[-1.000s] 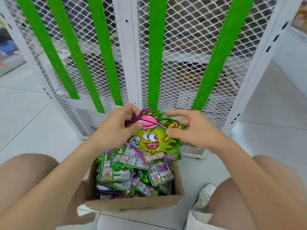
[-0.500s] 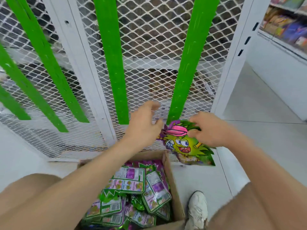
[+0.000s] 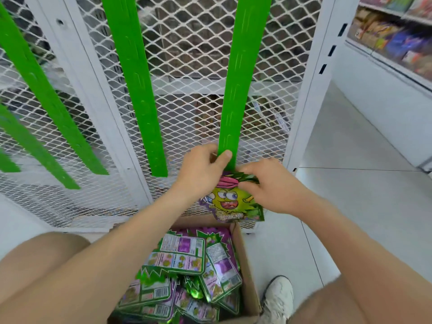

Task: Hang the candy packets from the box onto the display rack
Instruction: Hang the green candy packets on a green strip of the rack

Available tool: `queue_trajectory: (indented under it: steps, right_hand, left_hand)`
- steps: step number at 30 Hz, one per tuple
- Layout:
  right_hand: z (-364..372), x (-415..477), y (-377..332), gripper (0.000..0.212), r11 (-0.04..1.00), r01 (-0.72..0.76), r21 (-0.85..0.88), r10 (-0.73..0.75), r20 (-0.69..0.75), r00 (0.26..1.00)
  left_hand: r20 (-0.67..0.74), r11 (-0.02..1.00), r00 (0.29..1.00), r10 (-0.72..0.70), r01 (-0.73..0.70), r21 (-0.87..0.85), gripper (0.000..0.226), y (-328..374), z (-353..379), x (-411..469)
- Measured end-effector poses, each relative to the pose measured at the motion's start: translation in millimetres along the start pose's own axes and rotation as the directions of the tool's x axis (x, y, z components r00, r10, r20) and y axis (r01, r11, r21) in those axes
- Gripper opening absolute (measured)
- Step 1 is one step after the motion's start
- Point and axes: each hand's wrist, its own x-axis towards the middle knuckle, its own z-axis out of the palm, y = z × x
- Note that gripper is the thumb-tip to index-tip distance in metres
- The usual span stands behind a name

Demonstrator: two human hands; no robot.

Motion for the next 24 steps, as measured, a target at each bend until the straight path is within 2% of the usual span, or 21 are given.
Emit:
queue_trajectory:
  steps: [3,6,8,10,13,17,20,24]
  right_hand:
    - [-1.7,-18.5,-5.5,0.007,0.989,-0.080,0.125,0.075,0.043,0.996]
    - [6.6,-44.2,-20.8,0.021,0.924,-0.124,0.361,0.079,0.139,0.987]
    - [15.8,-57.5,-32.4,0.016,0.903,-0.143,0.406,0.078,0.174,0.982]
    - [25.4,-65.3,-43.9,0.018,0.888,-0.156,0.432,0.078,0.193,0.978]
    - [34.6,-67.7,-57.3,0.020,0.849,-0.168,0.500,0.100,0.160,0.982]
    - [38.9,-56.8,-60.4,0.022,0.760,-0.215,0.614,0.222,0.065,0.973]
    - [41.5,-47.0,-63.0,0.037,0.778,-0.181,0.601,0.233,-0.009,0.972]
    - [44.4,-36.0,-67.5,0.055,0.818,-0.164,0.552,0.269,-0.115,0.956]
  left_hand:
    - [0.153,0.998,0.987,-0.044,0.036,0.054,0.053,-8.7,-22.0,-12.0]
    - [0.288,0.992,0.952,-0.101,0.119,-0.047,0.050,-14.6,-35.4,-24.7]
    - [0.367,0.964,0.919,-0.140,0.211,-0.160,0.042,-13.5,-40.3,-34.5]
    - [0.420,0.939,0.890,-0.176,0.280,-0.199,0.039,-11.9,-44.2,-41.1]
    - [0.422,0.915,0.877,-0.230,0.343,-0.214,0.046,-14.4,-46.8,-45.0]
    - [0.341,0.955,0.904,-0.258,0.292,-0.051,0.056,-17.9,-53.3,-49.8]
    - [0.363,0.958,0.892,-0.270,0.287,0.010,0.072,-18.1,-58.0,-49.7]
    - [0.314,0.934,0.889,-0.334,0.356,-0.015,0.056,-8.6,-61.1,-49.9]
